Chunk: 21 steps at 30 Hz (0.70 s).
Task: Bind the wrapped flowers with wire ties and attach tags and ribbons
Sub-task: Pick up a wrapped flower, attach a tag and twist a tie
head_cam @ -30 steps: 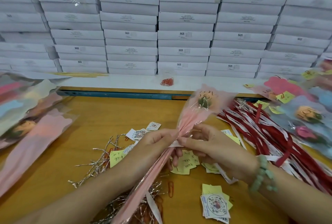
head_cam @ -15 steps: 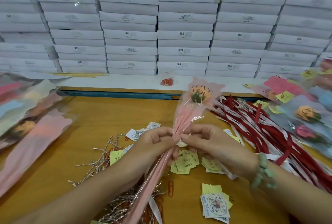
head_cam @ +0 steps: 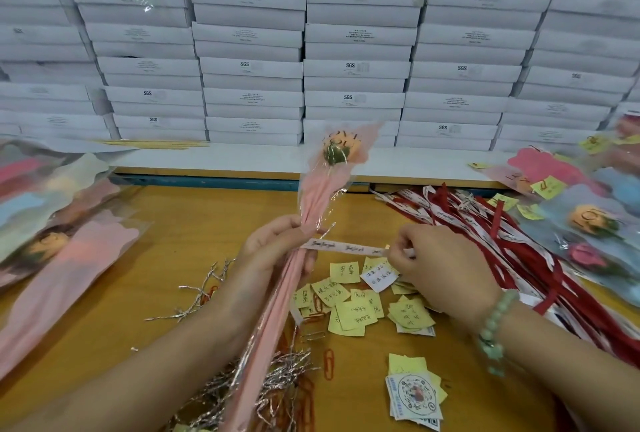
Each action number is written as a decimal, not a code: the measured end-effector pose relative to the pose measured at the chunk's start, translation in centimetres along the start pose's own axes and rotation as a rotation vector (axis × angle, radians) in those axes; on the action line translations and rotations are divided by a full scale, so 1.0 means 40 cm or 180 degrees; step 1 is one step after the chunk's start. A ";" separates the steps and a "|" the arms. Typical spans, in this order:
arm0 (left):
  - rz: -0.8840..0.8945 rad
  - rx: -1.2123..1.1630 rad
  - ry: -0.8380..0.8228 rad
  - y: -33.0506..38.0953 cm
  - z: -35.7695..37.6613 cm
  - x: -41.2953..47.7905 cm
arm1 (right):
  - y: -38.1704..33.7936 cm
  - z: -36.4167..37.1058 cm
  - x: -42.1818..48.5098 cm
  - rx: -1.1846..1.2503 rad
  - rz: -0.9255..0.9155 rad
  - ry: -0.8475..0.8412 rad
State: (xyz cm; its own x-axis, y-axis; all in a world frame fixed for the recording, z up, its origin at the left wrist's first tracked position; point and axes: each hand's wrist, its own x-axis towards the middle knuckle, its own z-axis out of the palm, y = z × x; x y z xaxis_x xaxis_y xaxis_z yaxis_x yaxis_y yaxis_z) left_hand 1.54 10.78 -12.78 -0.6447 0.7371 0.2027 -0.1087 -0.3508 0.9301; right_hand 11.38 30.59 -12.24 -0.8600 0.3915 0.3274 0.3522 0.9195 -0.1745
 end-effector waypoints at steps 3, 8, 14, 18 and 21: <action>0.0013 -0.0175 -0.0125 0.015 0.008 0.000 | 0.011 0.005 0.010 -0.0642 -0.0021 0.0219; -0.0024 -0.0973 -0.0354 0.052 0.037 -0.009 | 0.027 0.004 0.023 -0.0841 -0.0006 0.0352; 0.0171 -0.1291 -0.0620 0.095 0.064 -0.024 | 0.035 0.011 0.024 -0.0978 0.0094 0.0221; 0.0336 -0.1340 -0.0620 0.122 0.050 -0.022 | 0.041 0.011 0.029 -0.1018 0.0163 0.0003; 0.0503 -0.1209 -0.0548 0.143 0.034 -0.017 | 0.042 0.011 0.028 -0.0972 0.0181 -0.0052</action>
State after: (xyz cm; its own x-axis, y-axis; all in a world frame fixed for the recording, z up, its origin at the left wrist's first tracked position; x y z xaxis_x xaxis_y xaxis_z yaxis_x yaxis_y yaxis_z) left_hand 2.38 9.07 -7.18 -0.5437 0.7317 0.4112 -0.3101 -0.6304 0.7117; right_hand 10.84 32.56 -12.56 -0.8406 0.4444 0.3097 0.4926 0.8650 0.0958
